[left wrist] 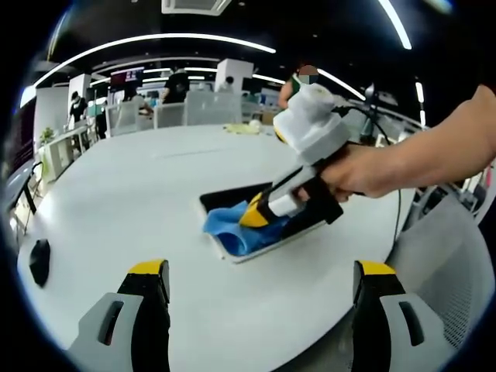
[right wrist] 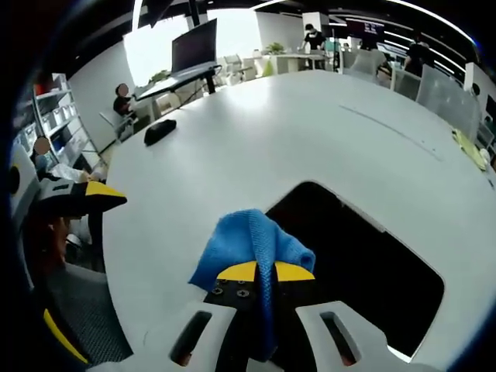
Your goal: Wipe the mirror surface with the cleaning cloth until all visible marks leave the cleaned area.
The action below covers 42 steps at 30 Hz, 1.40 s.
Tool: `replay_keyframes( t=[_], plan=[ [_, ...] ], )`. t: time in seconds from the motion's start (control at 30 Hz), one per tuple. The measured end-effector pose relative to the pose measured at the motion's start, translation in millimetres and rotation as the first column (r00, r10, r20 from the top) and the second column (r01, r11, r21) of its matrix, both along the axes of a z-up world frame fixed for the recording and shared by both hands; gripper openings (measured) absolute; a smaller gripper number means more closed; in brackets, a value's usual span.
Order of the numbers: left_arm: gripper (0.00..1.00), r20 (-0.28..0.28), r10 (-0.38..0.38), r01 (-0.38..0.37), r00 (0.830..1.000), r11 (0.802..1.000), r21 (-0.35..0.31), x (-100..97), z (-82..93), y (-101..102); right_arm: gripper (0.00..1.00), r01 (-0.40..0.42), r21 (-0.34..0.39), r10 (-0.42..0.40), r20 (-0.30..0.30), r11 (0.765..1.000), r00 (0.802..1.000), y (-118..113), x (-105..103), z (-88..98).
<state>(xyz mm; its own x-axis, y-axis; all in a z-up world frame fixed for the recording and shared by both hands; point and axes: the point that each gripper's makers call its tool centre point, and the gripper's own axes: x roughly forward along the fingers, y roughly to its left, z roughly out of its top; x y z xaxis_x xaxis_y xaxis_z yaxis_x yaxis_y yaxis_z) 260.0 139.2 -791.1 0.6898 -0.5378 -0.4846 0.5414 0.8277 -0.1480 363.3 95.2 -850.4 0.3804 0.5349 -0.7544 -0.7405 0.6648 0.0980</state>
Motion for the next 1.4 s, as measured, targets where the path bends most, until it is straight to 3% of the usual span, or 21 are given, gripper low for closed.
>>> replay_keyframes(
  t=[0.3, 1.4],
  plan=[
    [0.99, 0.0, 0.007, -0.007, 1.0, 1.0, -0.003, 0.6, 0.2, 1.0, 0.02, -0.02, 0.021, 0.02, 0.002, 1.0, 1.0, 5.2, -8.8, 0.5],
    [0.99, -0.003, 0.02, -0.02, 1.0, 1.0, -0.02, 1.1, 1.5, 1.4, 0.02, -0.044, 0.021, 0.043, 0.01, 0.999, 0.999, 6.5, -9.3, 0.0]
  ],
)
